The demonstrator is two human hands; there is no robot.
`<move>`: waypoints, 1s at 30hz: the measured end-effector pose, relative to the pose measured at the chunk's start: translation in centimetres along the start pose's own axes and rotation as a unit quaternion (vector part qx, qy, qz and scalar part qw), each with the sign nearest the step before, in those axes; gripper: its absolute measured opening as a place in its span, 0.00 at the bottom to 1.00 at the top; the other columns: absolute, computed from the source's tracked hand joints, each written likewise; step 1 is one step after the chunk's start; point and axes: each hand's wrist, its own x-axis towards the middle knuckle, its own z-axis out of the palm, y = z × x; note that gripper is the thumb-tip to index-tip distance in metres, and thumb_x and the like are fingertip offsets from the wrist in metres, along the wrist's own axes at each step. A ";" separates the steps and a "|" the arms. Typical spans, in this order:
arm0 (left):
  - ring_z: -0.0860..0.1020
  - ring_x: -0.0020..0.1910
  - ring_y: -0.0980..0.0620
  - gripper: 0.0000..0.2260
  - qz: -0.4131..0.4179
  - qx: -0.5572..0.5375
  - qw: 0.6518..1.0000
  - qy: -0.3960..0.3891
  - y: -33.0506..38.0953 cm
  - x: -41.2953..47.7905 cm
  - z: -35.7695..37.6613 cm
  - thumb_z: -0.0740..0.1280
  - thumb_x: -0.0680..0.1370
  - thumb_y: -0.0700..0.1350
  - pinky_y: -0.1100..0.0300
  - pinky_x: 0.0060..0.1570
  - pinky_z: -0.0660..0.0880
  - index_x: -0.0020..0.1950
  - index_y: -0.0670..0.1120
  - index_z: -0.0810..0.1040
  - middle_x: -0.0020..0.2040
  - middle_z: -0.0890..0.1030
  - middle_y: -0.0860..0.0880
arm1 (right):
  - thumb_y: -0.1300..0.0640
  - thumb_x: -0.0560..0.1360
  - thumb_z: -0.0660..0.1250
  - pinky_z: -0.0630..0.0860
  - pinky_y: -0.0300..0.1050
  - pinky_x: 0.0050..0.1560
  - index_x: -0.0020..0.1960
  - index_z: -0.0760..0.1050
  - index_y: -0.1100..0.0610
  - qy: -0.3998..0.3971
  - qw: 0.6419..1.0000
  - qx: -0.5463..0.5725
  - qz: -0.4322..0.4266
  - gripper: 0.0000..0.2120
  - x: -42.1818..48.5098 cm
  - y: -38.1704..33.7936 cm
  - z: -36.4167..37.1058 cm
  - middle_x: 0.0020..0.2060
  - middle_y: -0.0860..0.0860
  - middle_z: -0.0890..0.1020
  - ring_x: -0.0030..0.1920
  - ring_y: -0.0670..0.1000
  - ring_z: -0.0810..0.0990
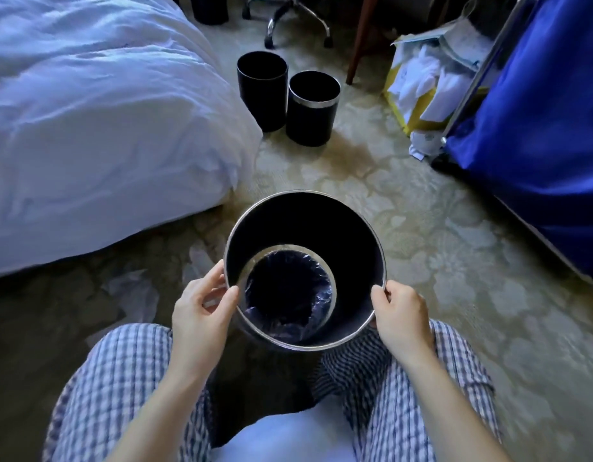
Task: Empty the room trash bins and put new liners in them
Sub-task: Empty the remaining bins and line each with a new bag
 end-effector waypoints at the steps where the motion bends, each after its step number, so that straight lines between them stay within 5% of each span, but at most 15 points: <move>1: 0.79 0.48 0.60 0.18 -0.007 0.001 1.000 -0.007 -0.6 0.5 0.0 0.67 0.76 0.37 0.70 0.48 0.73 0.64 0.51 0.76 0.50 0.80 0.51 | 0.60 0.78 0.60 0.54 0.48 0.28 0.28 0.56 0.58 -0.005 1.000 -0.008 0.002 0.21 0.1 0.0 0.5 0.23 0.53 0.62 0.26 0.51 0.59; 6: 0.78 0.42 0.67 0.19 -0.034 -0.005 0.999 -0.029 -2.6 2.7 1.1 0.67 0.76 0.34 0.68 0.48 0.73 0.64 0.50 0.77 0.48 0.81 0.57 | 0.61 0.77 0.60 0.55 0.51 0.33 0.27 0.56 0.58 -0.014 0.999 -0.048 0.020 0.22 1.6 -0.5 1.7 0.23 0.52 0.63 0.28 0.54 0.62; 20: 0.79 0.49 0.56 0.17 -0.074 -0.004 0.997 -0.026 -4.6 5.6 2.3 0.66 0.77 0.36 0.60 0.54 0.75 0.65 0.46 0.77 0.53 0.82 0.49 | 0.61 0.77 0.58 0.62 0.49 0.40 0.29 0.59 0.58 -0.058 0.991 -0.095 0.070 0.19 5.0 -0.2 4.8 0.35 0.61 0.72 0.39 0.60 0.69; 24: 0.79 0.54 0.51 0.16 -0.110 0.041 0.993 -0.028 -5.5 6.4 3.4 0.65 0.77 0.36 0.62 0.50 0.72 0.63 0.47 0.78 0.50 0.81 0.51 | 0.61 0.78 0.58 0.71 0.50 0.46 0.38 0.70 0.62 -0.091 0.984 -0.106 0.107 0.11 5.8 0.6 6.9 0.46 0.67 0.80 0.49 0.64 0.77; 30: 0.76 0.61 0.48 0.17 -0.174 0.097 0.977 -0.071 -7.8 6.8 5.2 0.63 0.79 0.37 0.64 0.51 0.69 0.68 0.44 0.74 0.61 0.79 0.45 | 0.62 0.77 0.58 0.71 0.49 0.50 0.48 0.75 0.68 -0.149 0.965 -0.118 0.180 0.11 6.7 3.1 10.8 0.52 0.67 0.79 0.54 0.64 0.76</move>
